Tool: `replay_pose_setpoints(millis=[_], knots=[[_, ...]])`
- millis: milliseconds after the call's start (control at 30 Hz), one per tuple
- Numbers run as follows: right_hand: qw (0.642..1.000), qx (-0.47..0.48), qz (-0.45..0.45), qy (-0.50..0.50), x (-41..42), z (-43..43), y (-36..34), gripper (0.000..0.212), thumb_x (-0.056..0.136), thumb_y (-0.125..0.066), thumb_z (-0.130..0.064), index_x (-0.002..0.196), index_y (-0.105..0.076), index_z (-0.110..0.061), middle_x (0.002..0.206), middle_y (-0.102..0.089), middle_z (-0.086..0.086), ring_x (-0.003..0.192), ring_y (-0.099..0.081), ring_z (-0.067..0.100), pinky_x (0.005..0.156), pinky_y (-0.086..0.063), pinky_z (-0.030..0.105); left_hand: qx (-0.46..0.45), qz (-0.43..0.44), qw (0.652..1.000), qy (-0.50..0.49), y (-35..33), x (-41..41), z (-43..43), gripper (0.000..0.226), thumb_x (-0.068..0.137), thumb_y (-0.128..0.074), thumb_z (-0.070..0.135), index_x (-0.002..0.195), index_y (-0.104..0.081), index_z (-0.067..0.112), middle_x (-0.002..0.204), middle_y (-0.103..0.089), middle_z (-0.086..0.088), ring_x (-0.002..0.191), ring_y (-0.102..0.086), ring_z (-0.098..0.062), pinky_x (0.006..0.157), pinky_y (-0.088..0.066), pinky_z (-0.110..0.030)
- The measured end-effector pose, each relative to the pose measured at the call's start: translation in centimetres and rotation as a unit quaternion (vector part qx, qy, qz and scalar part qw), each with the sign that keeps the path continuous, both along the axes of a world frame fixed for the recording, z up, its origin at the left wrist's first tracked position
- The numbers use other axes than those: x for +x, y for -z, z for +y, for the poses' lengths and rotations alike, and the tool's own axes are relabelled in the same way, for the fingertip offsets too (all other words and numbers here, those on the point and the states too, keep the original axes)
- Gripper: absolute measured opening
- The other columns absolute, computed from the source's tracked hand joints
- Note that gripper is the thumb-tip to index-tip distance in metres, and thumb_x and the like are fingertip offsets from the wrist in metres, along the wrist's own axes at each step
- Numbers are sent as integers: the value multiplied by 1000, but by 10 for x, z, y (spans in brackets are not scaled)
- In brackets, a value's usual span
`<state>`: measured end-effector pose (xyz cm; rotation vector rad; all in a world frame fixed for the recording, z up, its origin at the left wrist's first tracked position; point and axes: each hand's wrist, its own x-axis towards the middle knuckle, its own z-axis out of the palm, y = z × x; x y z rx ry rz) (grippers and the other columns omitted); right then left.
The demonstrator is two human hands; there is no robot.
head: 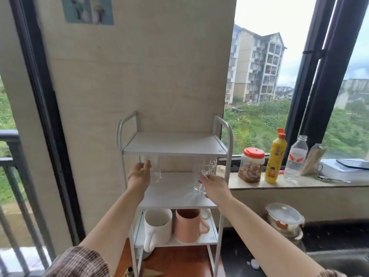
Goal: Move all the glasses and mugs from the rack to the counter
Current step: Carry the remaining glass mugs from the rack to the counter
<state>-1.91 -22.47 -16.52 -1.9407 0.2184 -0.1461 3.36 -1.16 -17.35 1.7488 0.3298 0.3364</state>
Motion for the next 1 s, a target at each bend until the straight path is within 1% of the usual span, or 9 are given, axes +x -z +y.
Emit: replay_pose_setpoints(millis=[133, 200, 267, 433, 600, 767, 833, 933, 1000], knots=[[1000, 5, 10, 3, -3, 1, -4, 52, 93, -50, -42, 107, -61, 7, 79, -53, 12, 70, -46, 19, 68, -43, 33, -25, -14, 999, 13, 1, -1, 1, 36, 91, -47, 52, 93, -64, 21, 81, -55, -2, 71, -48, -20, 66, -39, -31], [999, 32, 22, 1, -6, 1, -6, 44, 93, -50, -40, 104, -66, 0, 100, -64, 23, 82, -60, 27, 83, -53, 44, -27, -17, 999, 15, 1, -3, 2, 34, 91, -48, 53, 91, -64, 22, 77, -55, 1, 69, -50, -17, 67, -41, -30], [998, 57, 38, 1, -9, 0, -6, 35, 93, -51, -40, 97, -70, -10, 117, -62, 16, 108, -59, 31, 95, -49, 51, -34, -20, 999, 16, 1, -5, 3, 33, 91, -49, 52, 90, -64, 22, 73, -54, 0, 68, -49, -19, 66, -41, -31], [989, 140, 27, -26, -15, -7, 0, 34, 94, -53, -45, 94, -70, -15, 115, -53, -3, 109, -51, 22, 88, -49, 39, -70, -20, 997, 14, -1, -14, 2, 32, 93, -49, 47, 78, -59, 21, 67, -48, -3, 62, -45, -19, 68, -40, -34], [981, 185, 13, -54, -19, -14, 3, 38, 92, -56, -46, 93, -68, -10, 127, -56, 2, 121, -51, 30, 106, -39, 53, -92, -25, 995, 32, 0, -26, 4, 35, 93, -49, 47, 86, -61, 14, 68, -44, -3, 66, -43, -21, 70, -40, -35], [974, 209, 24, -83, -27, -19, 1, 41, 92, -54, -48, 96, -64, -9, 126, -58, 9, 116, -55, 31, 105, -39, 56, -124, -33, 990, 65, -1, -46, 8, 27, 93, -52, 46, 81, -59, 22, 88, -56, 3, 76, -52, -22, 68, -46, -35], [975, 204, 24, -85, -29, -20, 1, 38, 93, -53, -48, 94, -64, -11, 124, -59, 10, 116, -55, 31, 105, -39, 55, -141, -26, 986, 83, -2, -57, 10, 24, 93, -52, 45, 85, -60, 25, 102, -61, 7, 88, -59, -29, 76, -50, -40], [969, 225, 38, -94, -35, -23, 2, 31, 92, -56, -47, 93, -65, -17, 123, -61, 9, 116, -56, 31, 102, -43, 56, -166, -13, 980, 112, -4, -71, 13, 23, 94, -52, 42, 90, -63, 23, 111, -63, 4, 84, -61, -33, 86, -52, -50], [961, 250, 46, -106, -42, -28, 2, 30, 92, -56, -45, 99, -65, -17, 115, -64, 10, 105, -63, 29, 93, -51, 54, -186, -1, 974, 133, -4, -81, 16, 20, 95, -52, 40, 95, -63, 23, 114, -63, 3, 84, -63, -35, 89, -51, -54]])
